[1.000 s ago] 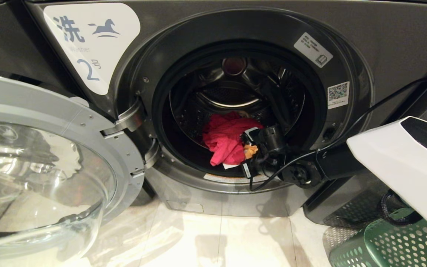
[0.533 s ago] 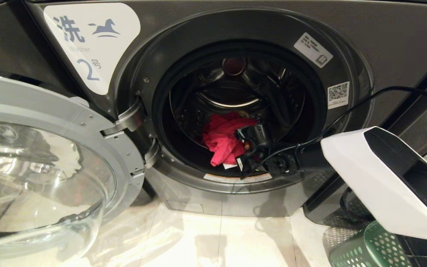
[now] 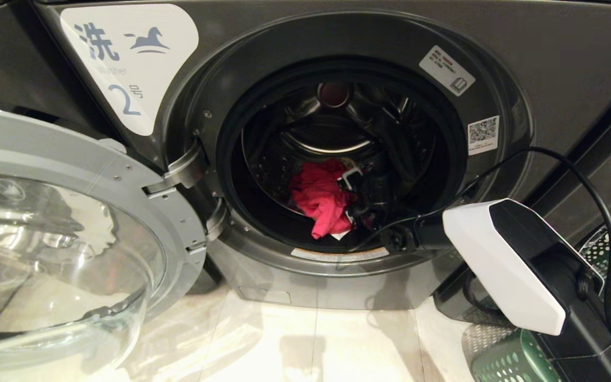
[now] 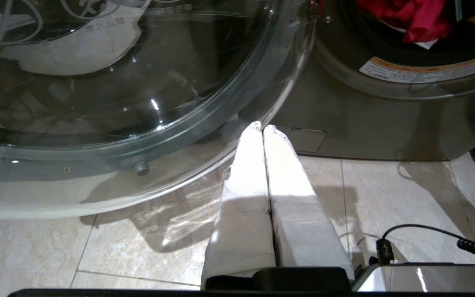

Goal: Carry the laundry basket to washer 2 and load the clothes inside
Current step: Place the clothes into the washing machine

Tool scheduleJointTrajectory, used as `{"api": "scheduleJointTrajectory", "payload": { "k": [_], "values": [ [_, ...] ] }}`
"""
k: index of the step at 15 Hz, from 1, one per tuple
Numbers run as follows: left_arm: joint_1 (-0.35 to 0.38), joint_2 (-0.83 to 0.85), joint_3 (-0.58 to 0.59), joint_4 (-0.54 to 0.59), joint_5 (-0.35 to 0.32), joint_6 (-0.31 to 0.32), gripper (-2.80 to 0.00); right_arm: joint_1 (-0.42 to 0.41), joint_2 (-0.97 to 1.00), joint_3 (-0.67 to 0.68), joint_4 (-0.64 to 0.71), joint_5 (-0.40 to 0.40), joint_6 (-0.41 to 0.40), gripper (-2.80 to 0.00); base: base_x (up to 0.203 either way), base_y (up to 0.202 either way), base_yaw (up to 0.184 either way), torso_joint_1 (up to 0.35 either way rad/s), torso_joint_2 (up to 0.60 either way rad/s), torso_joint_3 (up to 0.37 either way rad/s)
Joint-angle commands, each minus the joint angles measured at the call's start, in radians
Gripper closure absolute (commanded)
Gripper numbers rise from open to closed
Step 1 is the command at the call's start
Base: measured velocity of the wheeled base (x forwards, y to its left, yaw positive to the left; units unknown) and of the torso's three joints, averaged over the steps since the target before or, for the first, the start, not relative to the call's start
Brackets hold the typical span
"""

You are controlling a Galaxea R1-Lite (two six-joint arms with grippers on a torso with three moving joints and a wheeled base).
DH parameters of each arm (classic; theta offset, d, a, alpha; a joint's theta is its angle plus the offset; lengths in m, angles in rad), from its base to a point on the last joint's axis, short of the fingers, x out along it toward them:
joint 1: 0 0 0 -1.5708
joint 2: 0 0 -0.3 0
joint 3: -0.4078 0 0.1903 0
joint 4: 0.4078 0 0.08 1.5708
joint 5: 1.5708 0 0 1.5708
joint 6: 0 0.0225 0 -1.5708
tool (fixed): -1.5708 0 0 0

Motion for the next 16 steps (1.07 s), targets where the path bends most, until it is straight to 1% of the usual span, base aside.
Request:
{"api": "scheduleJointTrajectory", "payload": {
  "k": [1, 2, 3, 5, 6, 8, 10, 11, 16],
  "values": [
    [0.000, 0.000, 0.000, 0.001, 0.000, 0.000, 0.00, 0.000, 0.017, -0.001, -0.133, 0.003, -0.021, 0.00, 0.000, 0.000, 0.000, 0.000, 0.00, 0.000],
    [0.000, 0.000, 0.000, 0.001, 0.000, -0.001, 0.00, 0.005, 0.019, -0.001, -0.196, 0.017, -0.018, 0.00, 0.000, 0.000, 0.000, 0.000, 0.00, 0.000],
    [0.000, -0.001, 0.000, 0.001, 0.000, -0.001, 0.00, 0.007, 0.019, 0.000, -0.232, 0.060, -0.007, 0.00, 0.000, 0.000, 0.000, 0.000, 0.00, 0.000],
    [0.000, 0.000, 0.000, 0.001, 0.000, 0.000, 0.00, 0.009, 0.018, 0.000, -0.300, 0.187, 0.032, 0.00, 0.000, 0.000, 0.000, 0.000, 0.00, 0.000],
    [0.000, -0.001, 0.000, 0.001, 0.000, -0.001, 0.00, 0.012, 0.010, 0.000, -0.313, 0.206, 0.051, 0.00, 0.000, 0.000, 0.000, 0.000, 0.00, 0.000],
    [0.000, 0.000, 0.000, 0.001, 0.000, 0.000, 0.00, 0.025, -0.028, 0.021, -0.306, 0.208, 0.103, 0.00, 0.000, 0.000, 0.000, 0.000, 0.00, 0.000],
    [0.000, 0.000, 0.000, 0.001, 0.000, -0.001, 0.00, 0.035, -0.086, 0.068, -0.270, 0.207, 0.148, 0.00, 0.000, 0.000, 0.000, 0.000, 0.00, 0.000],
    [0.000, -0.002, 0.000, 0.001, 0.000, 0.000, 0.00, 0.038, -0.133, 0.120, -0.237, 0.207, 0.172, 0.00, 0.000, 0.000, 0.000, 0.000, 0.00, 0.000],
    [0.000, -0.001, 0.000, 0.001, 0.000, 0.000, 0.00, 0.053, -0.349, 0.382, 0.002, 0.201, 0.374, 0.00, 0.000, 0.000, 0.000, 0.000, 0.00, 0.000]
  ]
}}
